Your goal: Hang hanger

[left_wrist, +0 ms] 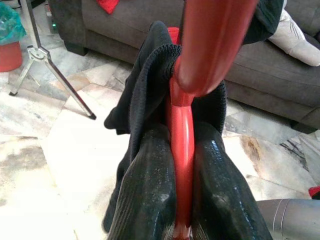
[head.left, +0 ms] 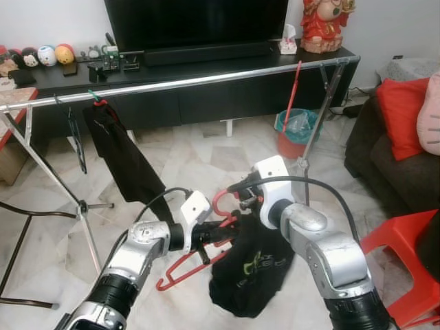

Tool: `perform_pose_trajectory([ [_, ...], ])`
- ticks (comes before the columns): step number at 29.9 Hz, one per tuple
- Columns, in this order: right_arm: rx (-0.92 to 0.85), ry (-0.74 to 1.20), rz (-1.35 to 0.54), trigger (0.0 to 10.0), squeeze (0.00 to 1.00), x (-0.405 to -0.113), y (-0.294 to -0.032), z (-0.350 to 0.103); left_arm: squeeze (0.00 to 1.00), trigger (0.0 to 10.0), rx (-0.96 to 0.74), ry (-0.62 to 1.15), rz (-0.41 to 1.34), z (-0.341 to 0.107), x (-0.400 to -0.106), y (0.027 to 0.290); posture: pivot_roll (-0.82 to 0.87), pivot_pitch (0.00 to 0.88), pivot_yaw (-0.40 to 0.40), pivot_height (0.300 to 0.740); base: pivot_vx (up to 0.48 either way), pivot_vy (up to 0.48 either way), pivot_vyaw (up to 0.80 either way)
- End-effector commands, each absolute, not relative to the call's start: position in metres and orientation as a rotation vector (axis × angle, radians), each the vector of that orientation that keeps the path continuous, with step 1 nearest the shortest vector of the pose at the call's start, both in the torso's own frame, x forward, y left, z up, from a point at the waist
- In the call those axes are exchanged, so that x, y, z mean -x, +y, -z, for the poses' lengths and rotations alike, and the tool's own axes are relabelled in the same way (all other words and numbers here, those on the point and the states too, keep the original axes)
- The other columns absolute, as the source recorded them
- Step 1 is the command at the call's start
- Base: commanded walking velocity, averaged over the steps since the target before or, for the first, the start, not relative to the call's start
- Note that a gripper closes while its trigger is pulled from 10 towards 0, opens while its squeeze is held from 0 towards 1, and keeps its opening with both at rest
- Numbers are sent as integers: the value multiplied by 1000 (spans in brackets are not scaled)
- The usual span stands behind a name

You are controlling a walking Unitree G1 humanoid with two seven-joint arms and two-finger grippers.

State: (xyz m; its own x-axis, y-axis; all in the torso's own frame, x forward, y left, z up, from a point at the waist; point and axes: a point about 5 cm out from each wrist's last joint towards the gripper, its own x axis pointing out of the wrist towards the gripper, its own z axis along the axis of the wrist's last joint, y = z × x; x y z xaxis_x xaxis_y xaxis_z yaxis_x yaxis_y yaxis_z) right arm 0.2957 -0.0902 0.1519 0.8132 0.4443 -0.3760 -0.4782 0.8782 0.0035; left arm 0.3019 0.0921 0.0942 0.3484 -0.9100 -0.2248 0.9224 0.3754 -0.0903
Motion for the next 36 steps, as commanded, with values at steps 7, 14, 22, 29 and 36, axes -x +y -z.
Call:
perform_pose_trajectory([
  [7,142,293,-541,10000,0,-296,-99,-161,0,10000,-32,199,1198,-105,-303,89,-25,18,16,740,0,0,0],
  [14,251,223,-567,10000,0,-297,-149,-159,0,10000,-28,220,1230,-103,-301,89,-35,20,18,740,0,0,0],
  [22,356,300,-792,10000,0,-279,-195,-140,0,10000,-40,245,1261,-101,-298,92,-36,18,20,740,0,0,0],
  [29,354,314,-977,10000,0,-269,-212,-137,0,10000,-55,266,1314,-101,-294,92,-36,15,27,740,0,0,0],
  [36,294,316,-1084,10000,0,-273,-215,-130,0,10000,-80,273,1396,-106,-290,89,-26,7,22,740,0,0,0],
])
